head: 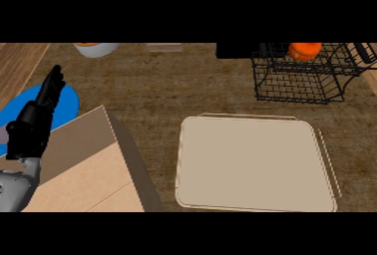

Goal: Pick the squash from the tray and place it in the tiered basket

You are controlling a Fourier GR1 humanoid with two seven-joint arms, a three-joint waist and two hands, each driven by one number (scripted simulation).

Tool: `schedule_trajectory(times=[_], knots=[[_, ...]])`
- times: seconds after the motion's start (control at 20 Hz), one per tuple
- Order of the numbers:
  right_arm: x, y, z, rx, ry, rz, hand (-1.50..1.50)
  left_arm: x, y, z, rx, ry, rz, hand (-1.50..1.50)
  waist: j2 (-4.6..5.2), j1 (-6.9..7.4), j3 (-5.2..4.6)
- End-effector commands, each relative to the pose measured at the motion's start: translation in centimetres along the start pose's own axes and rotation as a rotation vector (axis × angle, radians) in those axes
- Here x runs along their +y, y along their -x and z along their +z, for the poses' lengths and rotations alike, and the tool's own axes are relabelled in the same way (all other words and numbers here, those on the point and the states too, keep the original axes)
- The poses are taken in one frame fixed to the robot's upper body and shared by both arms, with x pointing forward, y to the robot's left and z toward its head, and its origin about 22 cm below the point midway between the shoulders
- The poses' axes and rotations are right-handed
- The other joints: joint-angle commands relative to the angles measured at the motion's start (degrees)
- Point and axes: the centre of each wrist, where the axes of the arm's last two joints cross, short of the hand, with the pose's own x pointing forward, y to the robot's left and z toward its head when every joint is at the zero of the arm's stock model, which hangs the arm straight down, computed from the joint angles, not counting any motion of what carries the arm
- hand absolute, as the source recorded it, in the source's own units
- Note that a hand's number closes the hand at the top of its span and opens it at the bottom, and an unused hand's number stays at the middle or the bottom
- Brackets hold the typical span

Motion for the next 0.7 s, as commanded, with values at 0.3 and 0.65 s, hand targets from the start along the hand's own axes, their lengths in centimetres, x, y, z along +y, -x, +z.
schedule_trajectory(times=[0.3,0.65], knots=[[-9.7,5.4,-0.7,0.17,-0.024,-0.112,-1.5,-0.7,2.8,1.6,0.154,-0.014,-0.016,0.0,0.24,-2.16,-1.25],[-13.2,13.0,2.2,0.127,-0.058,-0.217,-1.5,-0.4,5.4,3.1,0.171,-0.026,-0.008,0.0,0.37,-3.17,-1.3]])
